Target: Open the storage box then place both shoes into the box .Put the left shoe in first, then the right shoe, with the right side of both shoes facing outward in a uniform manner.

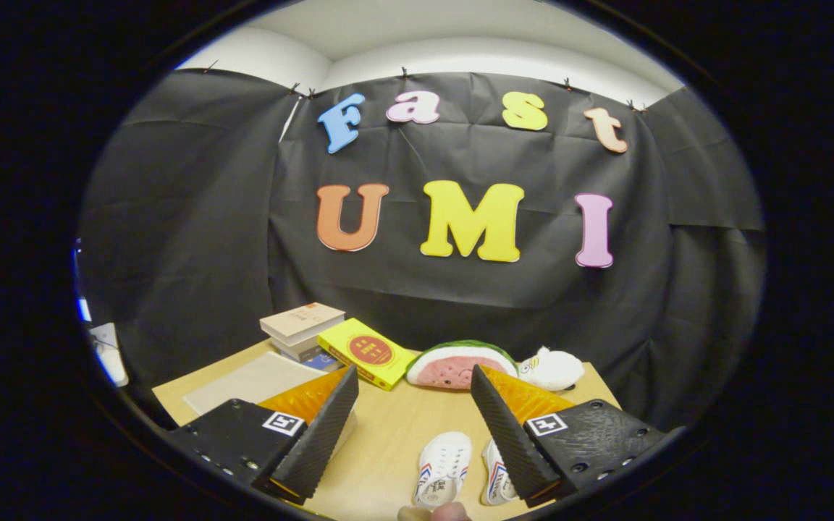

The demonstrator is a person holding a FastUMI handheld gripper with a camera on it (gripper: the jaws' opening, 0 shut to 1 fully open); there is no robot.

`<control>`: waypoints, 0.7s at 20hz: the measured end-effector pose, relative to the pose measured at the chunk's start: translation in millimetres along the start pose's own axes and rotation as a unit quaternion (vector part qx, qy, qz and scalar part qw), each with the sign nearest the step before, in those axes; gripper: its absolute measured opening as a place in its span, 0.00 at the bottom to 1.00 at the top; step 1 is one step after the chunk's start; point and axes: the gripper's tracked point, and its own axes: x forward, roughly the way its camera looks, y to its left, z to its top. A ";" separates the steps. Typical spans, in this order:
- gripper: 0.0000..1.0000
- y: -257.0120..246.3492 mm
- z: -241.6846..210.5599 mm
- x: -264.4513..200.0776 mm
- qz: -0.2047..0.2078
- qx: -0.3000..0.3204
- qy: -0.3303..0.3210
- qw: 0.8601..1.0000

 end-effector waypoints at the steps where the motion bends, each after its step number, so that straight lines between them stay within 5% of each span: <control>1: 0.95 1.6 -3.1 0.3 0.003 0.005 0.001 1.000; 14: 0.96 88.4 -104.1 32.8 0.104 0.080 0.135 0.982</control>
